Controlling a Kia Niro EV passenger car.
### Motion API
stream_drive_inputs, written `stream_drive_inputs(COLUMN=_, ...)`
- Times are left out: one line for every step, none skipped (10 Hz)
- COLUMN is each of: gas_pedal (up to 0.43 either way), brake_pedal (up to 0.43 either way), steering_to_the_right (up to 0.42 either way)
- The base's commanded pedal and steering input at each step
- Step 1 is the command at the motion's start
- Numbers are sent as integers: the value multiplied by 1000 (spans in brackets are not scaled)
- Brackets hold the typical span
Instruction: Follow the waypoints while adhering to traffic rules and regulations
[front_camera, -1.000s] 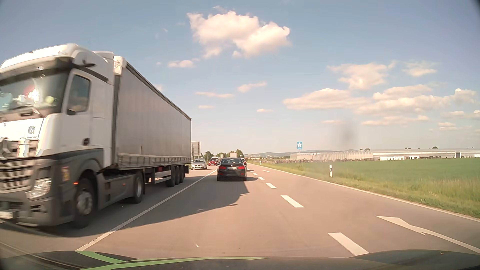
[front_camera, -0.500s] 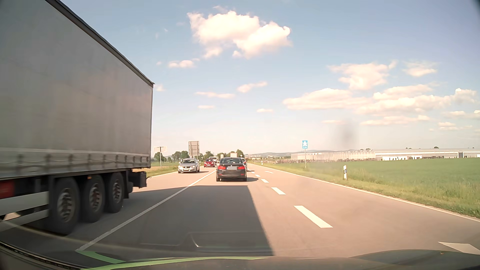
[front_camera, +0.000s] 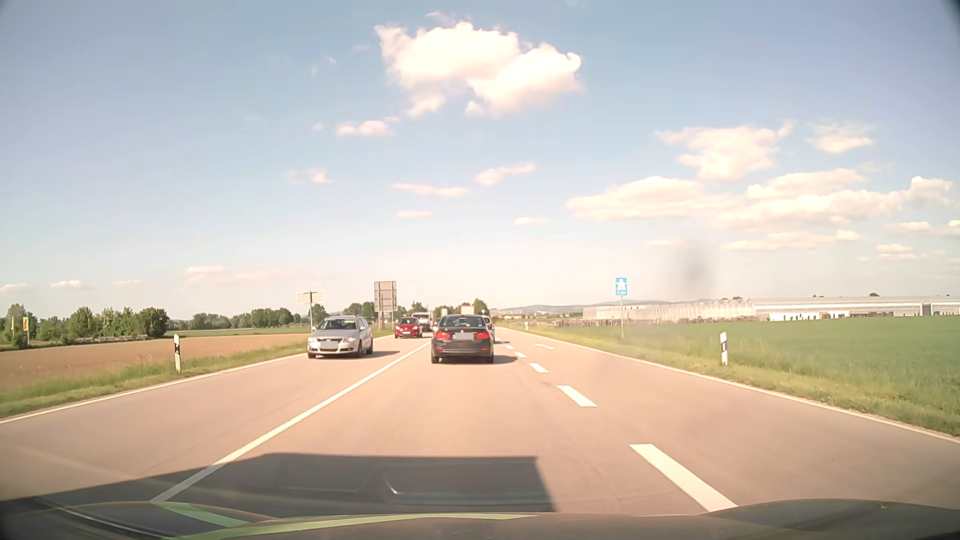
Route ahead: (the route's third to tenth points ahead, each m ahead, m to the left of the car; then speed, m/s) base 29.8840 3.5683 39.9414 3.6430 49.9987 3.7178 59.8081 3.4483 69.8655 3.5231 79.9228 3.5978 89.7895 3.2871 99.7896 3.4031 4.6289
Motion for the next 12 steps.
stream_drive_inputs(gas_pedal=0, brake_pedal=116, steering_to_the_right=-4)
stream_drive_inputs(gas_pedal=0, brake_pedal=116, steering_to_the_right=-4)
stream_drive_inputs(gas_pedal=0, brake_pedal=104, steering_to_the_right=-4)
stream_drive_inputs(gas_pedal=0, brake_pedal=85, steering_to_the_right=-4)
stream_drive_inputs(gas_pedal=0, brake_pedal=37, steering_to_the_right=-4)
stream_drive_inputs(gas_pedal=0, brake_pedal=6, steering_to_the_right=-4)
stream_drive_inputs(gas_pedal=0, brake_pedal=0, steering_to_the_right=-4)
stream_drive_inputs(gas_pedal=0, brake_pedal=0, steering_to_the_right=-4)
stream_drive_inputs(gas_pedal=0, brake_pedal=0, steering_to_the_right=-4)
stream_drive_inputs(gas_pedal=0, brake_pedal=0, steering_to_the_right=-4)
stream_drive_inputs(gas_pedal=0, brake_pedal=0, steering_to_the_right=-4)
stream_drive_inputs(gas_pedal=0, brake_pedal=0, steering_to_the_right=-4)
